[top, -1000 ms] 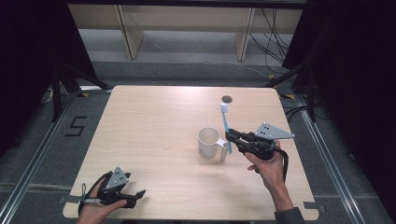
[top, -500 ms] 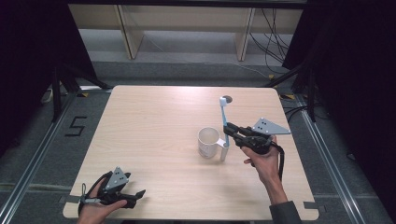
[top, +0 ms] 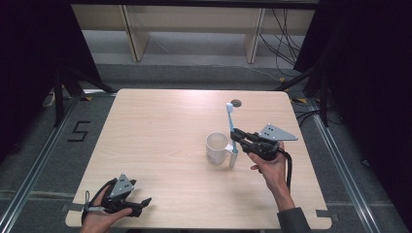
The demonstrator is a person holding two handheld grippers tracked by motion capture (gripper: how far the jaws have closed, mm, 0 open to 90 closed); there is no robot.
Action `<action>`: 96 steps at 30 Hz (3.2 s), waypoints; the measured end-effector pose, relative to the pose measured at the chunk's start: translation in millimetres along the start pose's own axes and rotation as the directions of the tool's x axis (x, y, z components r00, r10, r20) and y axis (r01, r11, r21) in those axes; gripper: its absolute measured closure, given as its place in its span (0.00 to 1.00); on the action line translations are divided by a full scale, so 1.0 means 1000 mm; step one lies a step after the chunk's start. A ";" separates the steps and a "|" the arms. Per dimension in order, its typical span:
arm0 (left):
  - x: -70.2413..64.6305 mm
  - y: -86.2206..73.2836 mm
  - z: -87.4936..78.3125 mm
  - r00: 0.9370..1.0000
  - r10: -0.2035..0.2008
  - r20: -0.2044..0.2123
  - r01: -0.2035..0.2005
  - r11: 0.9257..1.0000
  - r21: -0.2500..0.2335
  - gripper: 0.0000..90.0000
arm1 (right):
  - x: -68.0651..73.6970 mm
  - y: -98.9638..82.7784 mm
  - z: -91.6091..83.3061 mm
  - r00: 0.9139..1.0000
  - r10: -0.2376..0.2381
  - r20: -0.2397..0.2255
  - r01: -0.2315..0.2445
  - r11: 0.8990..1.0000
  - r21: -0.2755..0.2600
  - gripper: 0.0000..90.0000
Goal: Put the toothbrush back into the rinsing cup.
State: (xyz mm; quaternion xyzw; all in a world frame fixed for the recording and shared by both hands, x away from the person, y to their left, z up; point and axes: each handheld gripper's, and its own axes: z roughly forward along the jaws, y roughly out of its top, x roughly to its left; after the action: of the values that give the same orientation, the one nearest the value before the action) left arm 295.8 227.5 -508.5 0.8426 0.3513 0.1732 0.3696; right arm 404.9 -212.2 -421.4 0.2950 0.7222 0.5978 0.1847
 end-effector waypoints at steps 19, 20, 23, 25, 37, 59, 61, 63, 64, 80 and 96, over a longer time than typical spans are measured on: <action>-0.001 0.000 0.000 1.000 0.005 0.001 -0.005 1.000 -0.004 0.17 | -0.003 -0.014 -0.001 0.999 -0.038 0.008 0.038 0.999 -0.010 0.88; -0.001 0.000 0.000 1.000 0.004 0.000 -0.004 1.000 -0.004 0.17 | -0.002 -0.015 -0.001 1.000 -0.031 0.001 0.031 1.000 0.006 0.88; -0.001 0.000 0.000 1.000 0.007 0.003 -0.007 1.000 -0.001 0.17 | 0.001 -0.017 -0.002 1.000 -0.016 -0.002 0.016 1.000 0.023 0.88; -0.001 0.000 0.000 1.000 0.007 0.003 -0.007 1.000 -0.001 0.17 | 0.000 -0.017 -0.002 0.999 -0.033 -0.004 0.033 0.999 0.031 0.88; -0.001 0.000 -0.001 1.000 0.006 0.003 -0.006 1.000 -0.002 0.17 | 0.000 -0.022 -0.007 0.998 -0.060 0.012 0.059 0.997 0.053 0.88; -0.001 0.000 -0.001 1.000 0.008 0.005 -0.008 1.000 -0.002 0.17 | 0.006 -0.030 -0.010 0.999 -0.049 0.020 0.046 0.990 0.137 0.87; -0.001 0.000 -0.001 1.000 0.009 0.006 -0.009 1.000 -0.002 0.17 | 0.003 -0.032 -0.008 0.997 -0.078 0.018 0.075 0.990 0.118 0.87; -0.001 0.000 -0.001 1.000 0.009 0.006 -0.009 1.000 -0.002 0.17 | 0.003 -0.033 -0.008 0.996 -0.087 0.023 0.084 0.990 0.117 0.87; -0.001 0.000 -0.001 1.000 0.009 0.006 -0.009 1.000 -0.002 0.17 | 0.003 -0.033 -0.009 0.996 -0.090 0.021 0.086 0.988 0.132 0.87; -0.001 0.000 -0.001 1.000 0.012 0.005 -0.012 1.000 0.005 0.17 | 0.001 -0.038 -0.010 0.996 -0.091 0.020 0.087 0.985 0.149 0.87; -0.001 0.000 -0.001 1.000 0.011 0.013 -0.011 1.000 -0.003 0.17 | 0.004 -0.038 -0.014 0.999 -0.022 0.040 0.015 0.988 0.157 0.59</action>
State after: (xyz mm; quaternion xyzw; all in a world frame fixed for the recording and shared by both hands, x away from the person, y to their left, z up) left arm 294.9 227.5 -508.5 0.8452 0.3439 0.1704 0.3720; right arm 385.5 -224.9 -455.0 0.3143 0.7655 0.5313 0.1818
